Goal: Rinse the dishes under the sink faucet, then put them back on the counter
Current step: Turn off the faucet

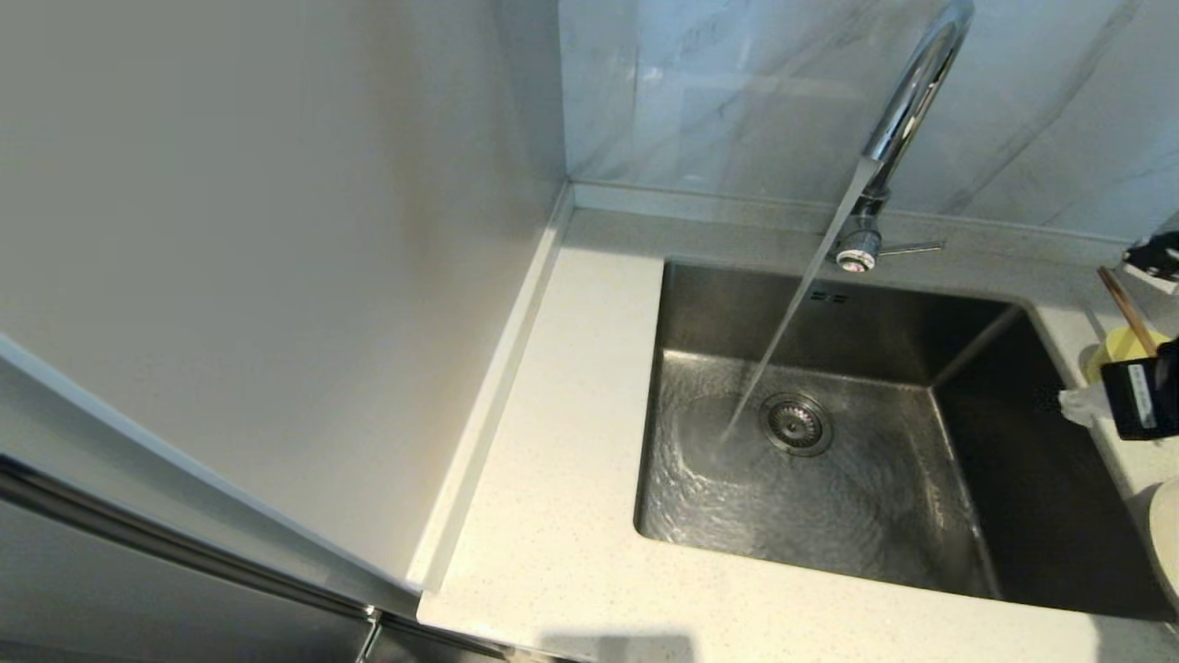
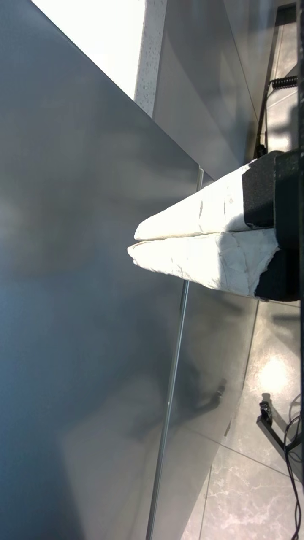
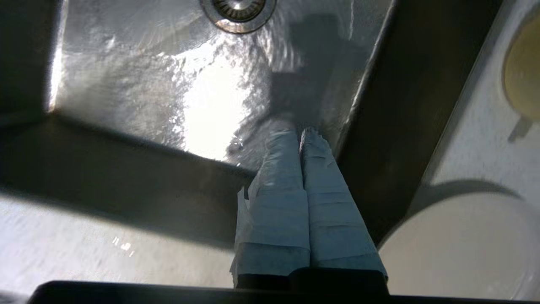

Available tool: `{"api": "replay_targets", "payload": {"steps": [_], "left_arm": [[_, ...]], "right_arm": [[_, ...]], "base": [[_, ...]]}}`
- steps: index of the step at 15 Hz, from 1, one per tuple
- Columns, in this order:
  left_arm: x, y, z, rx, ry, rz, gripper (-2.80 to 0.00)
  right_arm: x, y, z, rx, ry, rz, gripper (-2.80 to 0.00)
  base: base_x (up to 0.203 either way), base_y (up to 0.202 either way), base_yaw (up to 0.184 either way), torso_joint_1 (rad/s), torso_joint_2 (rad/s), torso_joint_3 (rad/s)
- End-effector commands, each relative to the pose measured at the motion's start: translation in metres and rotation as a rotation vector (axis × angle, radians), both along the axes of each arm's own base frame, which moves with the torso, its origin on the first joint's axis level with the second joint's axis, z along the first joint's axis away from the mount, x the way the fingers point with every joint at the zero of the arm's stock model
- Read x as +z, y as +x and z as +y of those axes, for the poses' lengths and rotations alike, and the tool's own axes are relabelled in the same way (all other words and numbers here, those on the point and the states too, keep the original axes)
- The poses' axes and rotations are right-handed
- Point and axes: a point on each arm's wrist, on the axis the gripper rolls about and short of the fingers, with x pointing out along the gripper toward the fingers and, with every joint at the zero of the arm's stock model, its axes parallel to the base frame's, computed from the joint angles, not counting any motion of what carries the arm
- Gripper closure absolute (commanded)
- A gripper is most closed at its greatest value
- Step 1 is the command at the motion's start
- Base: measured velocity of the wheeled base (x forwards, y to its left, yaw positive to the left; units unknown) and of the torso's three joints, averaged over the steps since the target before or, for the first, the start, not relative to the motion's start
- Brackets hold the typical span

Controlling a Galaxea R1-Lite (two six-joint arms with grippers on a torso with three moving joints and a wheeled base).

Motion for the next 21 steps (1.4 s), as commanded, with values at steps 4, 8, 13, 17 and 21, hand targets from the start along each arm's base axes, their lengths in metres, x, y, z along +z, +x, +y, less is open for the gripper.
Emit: {"api": "replay_targets", "payload": {"steps": [4,8,13,17,21], "left_arm": [[0.000,0.000,0.000,0.000,0.000,0.000,0.00],[0.000,0.000,0.000,0.000,0.000,0.000,0.00],[0.000,0.000,0.000,0.000,0.000,0.000,0.00],[0.000,0.000,0.000,0.000,0.000,0.000,0.00],[0.000,0.000,0.000,0.000,0.000,0.000,0.00]], "right_arm": [[-0.011,0.066,0.020,-0.036,-0.101,0.005,0.00],[-0.014,0.105,0.018,-0.200,-0.083,-0.025,0.00],[-0.010,0.133,0.019,-0.253,-0.103,-0.105,0.00],[-0.007,0.154,0.023,-0.266,-0.115,-0.141,0.00],[-0.009,0.176,0.025,-0.270,-0.117,-0.165,0.00]], "base": [[0.000,0.000,0.000,0.000,0.00,0.000],[0.000,0.000,0.000,0.000,0.00,0.000],[0.000,0.000,0.000,0.000,0.00,0.000],[0.000,0.000,0.000,0.000,0.00,0.000],[0.000,0.000,0.000,0.000,0.00,0.000]]}}
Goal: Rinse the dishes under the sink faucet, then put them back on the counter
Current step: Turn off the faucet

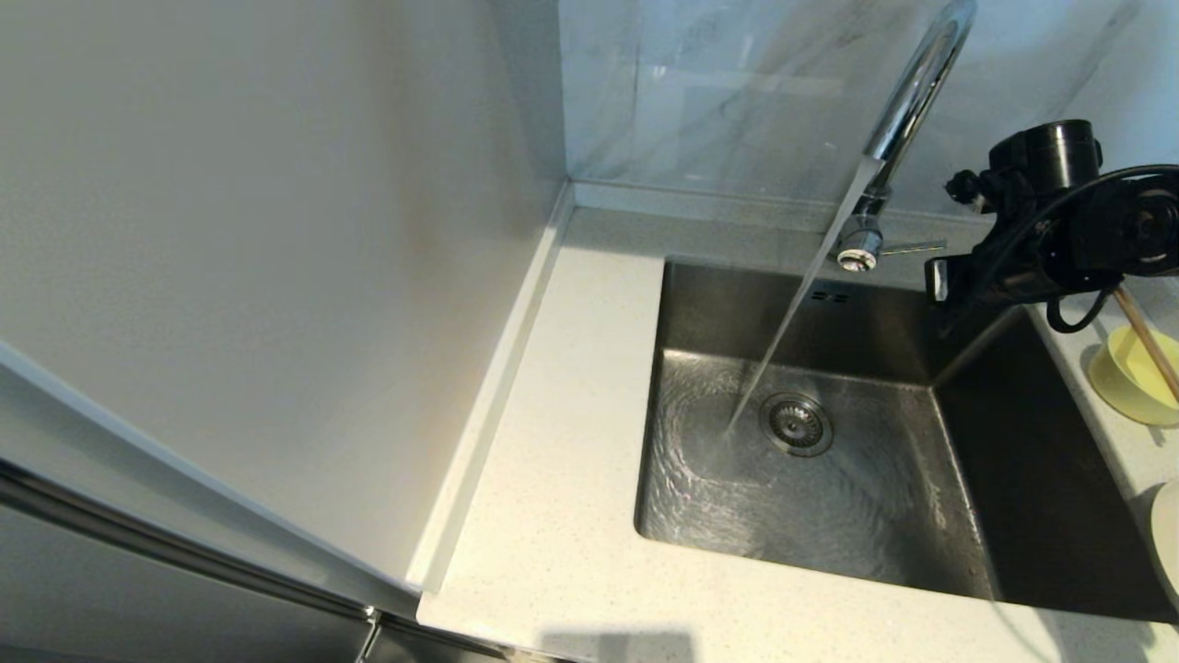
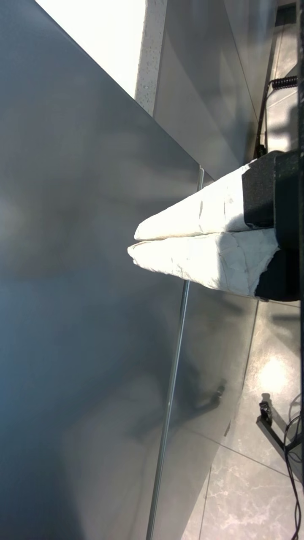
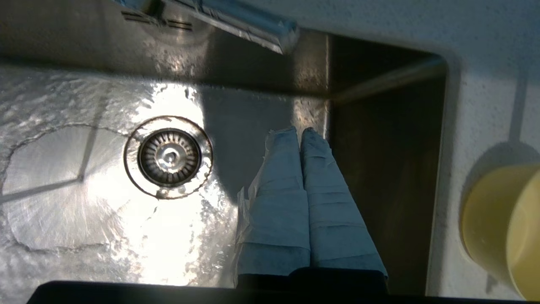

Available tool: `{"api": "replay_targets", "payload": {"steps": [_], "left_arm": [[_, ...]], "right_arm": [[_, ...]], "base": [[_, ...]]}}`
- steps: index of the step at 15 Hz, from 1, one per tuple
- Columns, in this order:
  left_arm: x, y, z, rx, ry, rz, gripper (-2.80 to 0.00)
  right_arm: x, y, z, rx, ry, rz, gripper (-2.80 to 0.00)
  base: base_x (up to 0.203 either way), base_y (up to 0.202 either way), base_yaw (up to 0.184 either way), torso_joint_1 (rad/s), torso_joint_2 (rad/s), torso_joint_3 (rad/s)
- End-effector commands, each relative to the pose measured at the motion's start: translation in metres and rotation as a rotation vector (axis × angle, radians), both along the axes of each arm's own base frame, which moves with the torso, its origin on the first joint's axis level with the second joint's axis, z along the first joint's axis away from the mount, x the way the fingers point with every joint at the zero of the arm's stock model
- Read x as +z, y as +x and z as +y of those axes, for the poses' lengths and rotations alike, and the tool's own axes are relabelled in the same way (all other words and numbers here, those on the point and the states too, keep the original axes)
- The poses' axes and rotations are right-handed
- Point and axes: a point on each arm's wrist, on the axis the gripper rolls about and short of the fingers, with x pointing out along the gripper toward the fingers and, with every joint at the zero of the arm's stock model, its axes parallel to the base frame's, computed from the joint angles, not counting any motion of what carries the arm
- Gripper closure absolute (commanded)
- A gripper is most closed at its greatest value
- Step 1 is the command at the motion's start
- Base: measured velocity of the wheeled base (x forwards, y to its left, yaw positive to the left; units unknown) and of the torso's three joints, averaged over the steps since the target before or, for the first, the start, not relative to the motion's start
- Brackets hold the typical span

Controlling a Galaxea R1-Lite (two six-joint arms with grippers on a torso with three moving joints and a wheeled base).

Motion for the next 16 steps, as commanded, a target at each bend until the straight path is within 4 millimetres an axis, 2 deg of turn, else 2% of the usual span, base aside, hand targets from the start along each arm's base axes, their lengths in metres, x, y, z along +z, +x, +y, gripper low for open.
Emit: {"api": "replay_targets", "payload": {"steps": [1,4,10,16], "left_arm": [[0.000,0.000,0.000,0.000,0.000,0.000,0.00],[0.000,0.000,0.000,-0.001,0.000,0.000,0.00],[0.000,0.000,0.000,0.001,0.000,0.000,0.00],[0.000,0.000,0.000,0.001,0.000,0.000,0.00]], "right_arm": [[-0.008,0.013,0.001,0.000,-0.001,0.007,0.00],[-0.008,0.020,0.001,0.001,-0.001,-0.004,0.00],[0.006,0.032,0.006,0.008,0.005,-0.078,0.00],[0.004,0.050,0.006,-0.014,-0.003,-0.172,0.00]], "base": [[0.000,0.000,0.000,0.000,0.00,0.000],[0.000,0.000,0.000,0.000,0.00,0.000],[0.000,0.000,0.000,0.000,0.00,0.000],[0.000,0.000,0.000,0.000,0.00,0.000]]}}
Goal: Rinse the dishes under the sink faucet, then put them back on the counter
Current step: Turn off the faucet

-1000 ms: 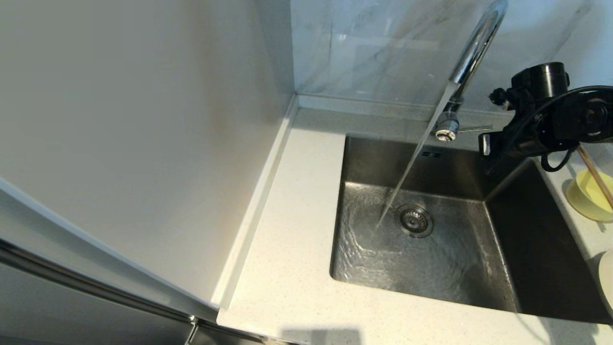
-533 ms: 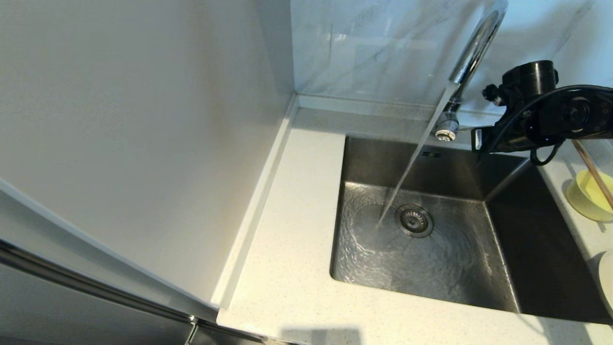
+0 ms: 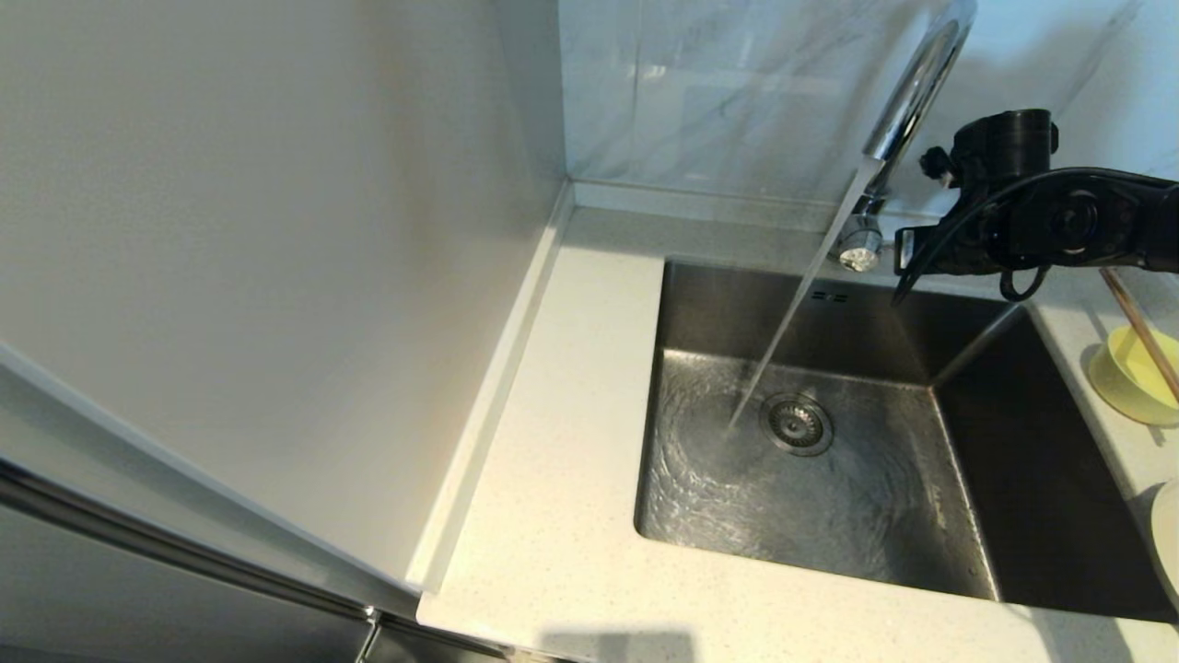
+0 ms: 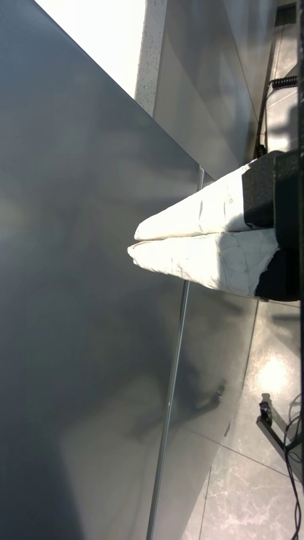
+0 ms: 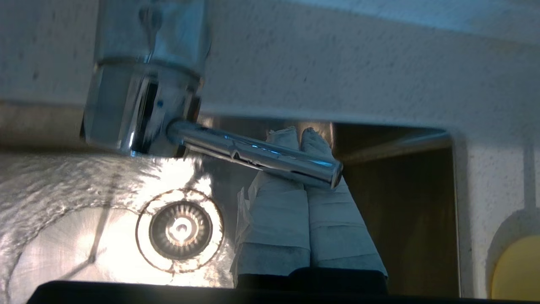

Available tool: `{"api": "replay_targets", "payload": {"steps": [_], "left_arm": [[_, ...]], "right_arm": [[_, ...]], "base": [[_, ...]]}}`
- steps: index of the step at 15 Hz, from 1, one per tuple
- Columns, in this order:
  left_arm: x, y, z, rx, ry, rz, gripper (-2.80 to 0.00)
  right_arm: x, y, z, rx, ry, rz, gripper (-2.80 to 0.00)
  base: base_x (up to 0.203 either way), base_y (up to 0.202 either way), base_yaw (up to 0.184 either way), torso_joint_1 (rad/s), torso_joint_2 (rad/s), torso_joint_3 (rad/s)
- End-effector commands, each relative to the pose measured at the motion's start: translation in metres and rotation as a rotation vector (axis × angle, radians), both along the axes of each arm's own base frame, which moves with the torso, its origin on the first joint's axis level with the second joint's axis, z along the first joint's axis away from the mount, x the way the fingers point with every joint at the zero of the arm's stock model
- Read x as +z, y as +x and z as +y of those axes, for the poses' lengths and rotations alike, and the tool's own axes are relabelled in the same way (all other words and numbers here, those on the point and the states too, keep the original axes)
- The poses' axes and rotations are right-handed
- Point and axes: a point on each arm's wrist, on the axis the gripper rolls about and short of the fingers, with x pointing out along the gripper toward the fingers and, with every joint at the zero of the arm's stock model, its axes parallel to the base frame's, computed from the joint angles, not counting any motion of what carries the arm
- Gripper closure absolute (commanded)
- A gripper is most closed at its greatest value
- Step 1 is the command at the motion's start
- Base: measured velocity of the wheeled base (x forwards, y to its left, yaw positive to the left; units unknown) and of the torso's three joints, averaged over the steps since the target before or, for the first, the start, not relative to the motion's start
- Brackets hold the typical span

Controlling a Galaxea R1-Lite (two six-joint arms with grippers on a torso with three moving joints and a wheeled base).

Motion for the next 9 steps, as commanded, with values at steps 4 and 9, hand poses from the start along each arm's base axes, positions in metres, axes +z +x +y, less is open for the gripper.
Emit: {"api": "replay_targets", "payload": {"steps": [4,9], "left_arm": [[0.000,0.000,0.000,0.001,0.000,0.000,0.00],[0.000,0.000,0.000,0.001,0.000,0.000,0.00]], "right_arm": [[0.005,0.006,-0.001,-0.054,-0.013,-0.097,0.00],[0.014,-0.002,-0.002,-0.080,0.014,-0.127,0.00]], "base": [[0.000,0.000,0.000,0.000,0.00,0.000],[0.000,0.000,0.000,0.000,0.00,0.000]]}}
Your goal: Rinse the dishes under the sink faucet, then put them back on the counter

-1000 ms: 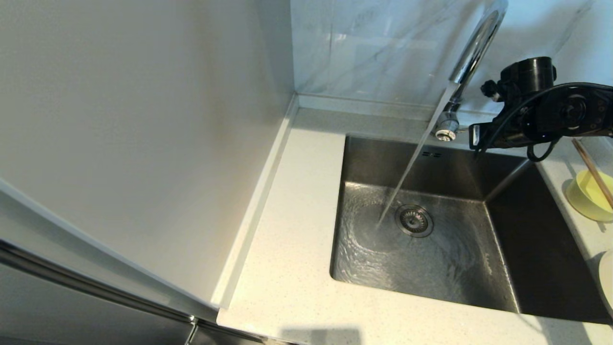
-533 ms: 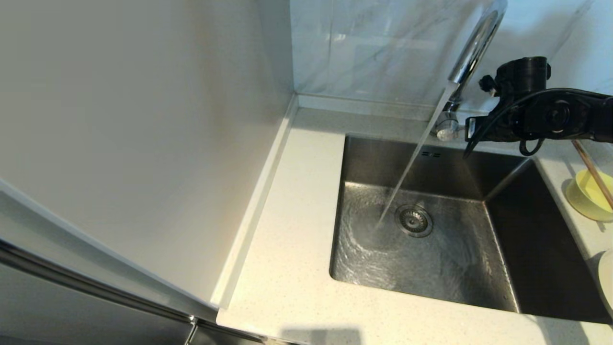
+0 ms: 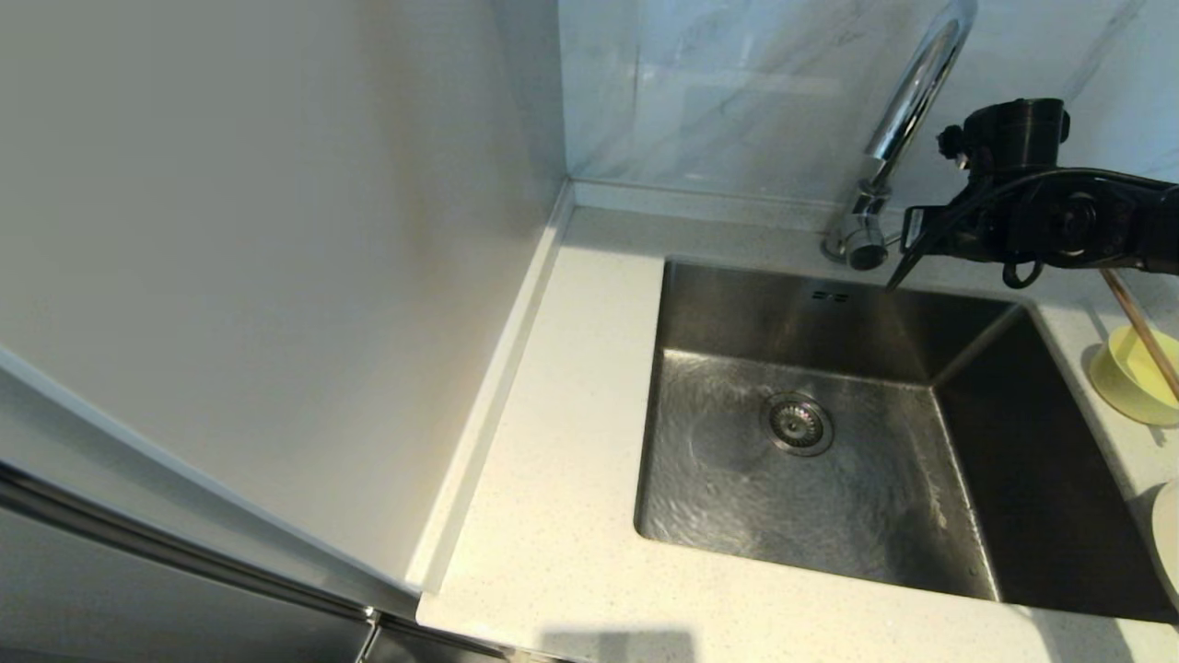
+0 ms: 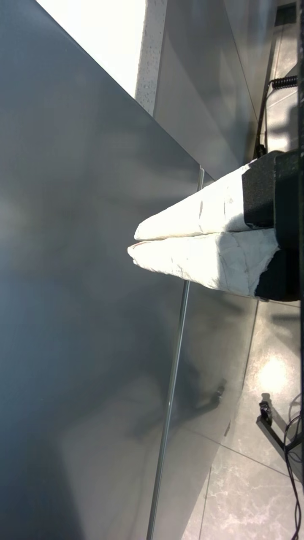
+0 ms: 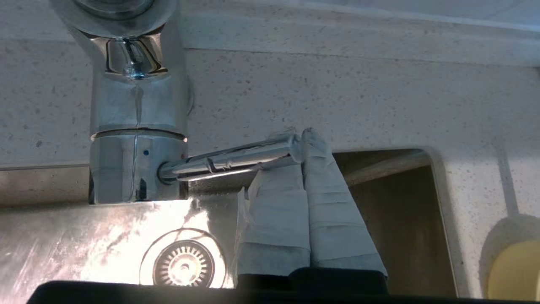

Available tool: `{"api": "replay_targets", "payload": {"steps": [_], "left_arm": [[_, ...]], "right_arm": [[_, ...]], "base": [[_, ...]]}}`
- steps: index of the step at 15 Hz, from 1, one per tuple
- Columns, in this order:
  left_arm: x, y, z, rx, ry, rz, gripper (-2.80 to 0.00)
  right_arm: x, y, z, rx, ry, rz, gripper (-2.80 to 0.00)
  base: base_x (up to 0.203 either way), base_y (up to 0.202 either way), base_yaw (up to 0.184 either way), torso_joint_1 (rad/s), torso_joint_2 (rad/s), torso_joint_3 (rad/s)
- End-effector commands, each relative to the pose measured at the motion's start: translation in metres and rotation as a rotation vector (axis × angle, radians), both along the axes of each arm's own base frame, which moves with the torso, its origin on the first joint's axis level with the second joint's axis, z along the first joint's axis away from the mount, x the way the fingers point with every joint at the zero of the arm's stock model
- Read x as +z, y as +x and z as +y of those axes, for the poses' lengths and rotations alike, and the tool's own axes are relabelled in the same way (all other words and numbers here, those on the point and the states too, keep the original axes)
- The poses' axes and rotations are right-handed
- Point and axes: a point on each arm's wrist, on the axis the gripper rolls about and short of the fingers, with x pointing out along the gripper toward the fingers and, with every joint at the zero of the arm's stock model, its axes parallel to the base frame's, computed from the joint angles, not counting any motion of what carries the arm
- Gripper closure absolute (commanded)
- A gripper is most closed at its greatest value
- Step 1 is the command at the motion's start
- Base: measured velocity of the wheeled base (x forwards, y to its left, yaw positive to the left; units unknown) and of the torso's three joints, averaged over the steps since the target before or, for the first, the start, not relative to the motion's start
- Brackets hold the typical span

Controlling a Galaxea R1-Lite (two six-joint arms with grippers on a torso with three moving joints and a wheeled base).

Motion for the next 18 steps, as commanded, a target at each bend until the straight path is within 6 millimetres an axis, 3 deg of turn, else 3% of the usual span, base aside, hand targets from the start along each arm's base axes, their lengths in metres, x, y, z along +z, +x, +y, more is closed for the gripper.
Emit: {"api": "replay_targets", "payload": {"steps": [1,5,8,13,16,18], "left_arm": [[0.000,0.000,0.000,0.000,0.000,-0.001,0.00],[0.000,0.000,0.000,0.000,0.000,0.000,0.00],[0.000,0.000,0.000,0.000,0.000,0.000,0.00],[0.000,0.000,0.000,0.000,0.000,0.000,0.00],[0.000,0.000,0.000,0.000,0.000,0.000,0.00],[0.000,0.000,0.000,0.000,0.000,0.000,0.00]], "right_arm": [[0.006,-0.006,0.000,-0.003,0.002,-0.009,0.00],[-0.011,-0.021,-0.003,-0.011,-0.008,0.096,0.00],[-0.026,-0.053,-0.014,-0.039,-0.036,0.221,0.00],[0.000,-0.166,-0.056,-0.226,-0.078,0.332,0.00],[0.016,-0.247,-0.053,-0.277,-0.068,0.239,0.00],[0.007,-0.305,-0.042,-0.263,-0.054,0.171,0.00]], "base": [[0.000,0.000,0.000,0.000,0.00,0.000],[0.000,0.000,0.000,0.000,0.00,0.000],[0.000,0.000,0.000,0.000,0.00,0.000],[0.000,0.000,0.000,0.000,0.00,0.000],[0.000,0.000,0.000,0.000,0.00,0.000],[0.000,0.000,0.000,0.000,0.00,0.000]]}}
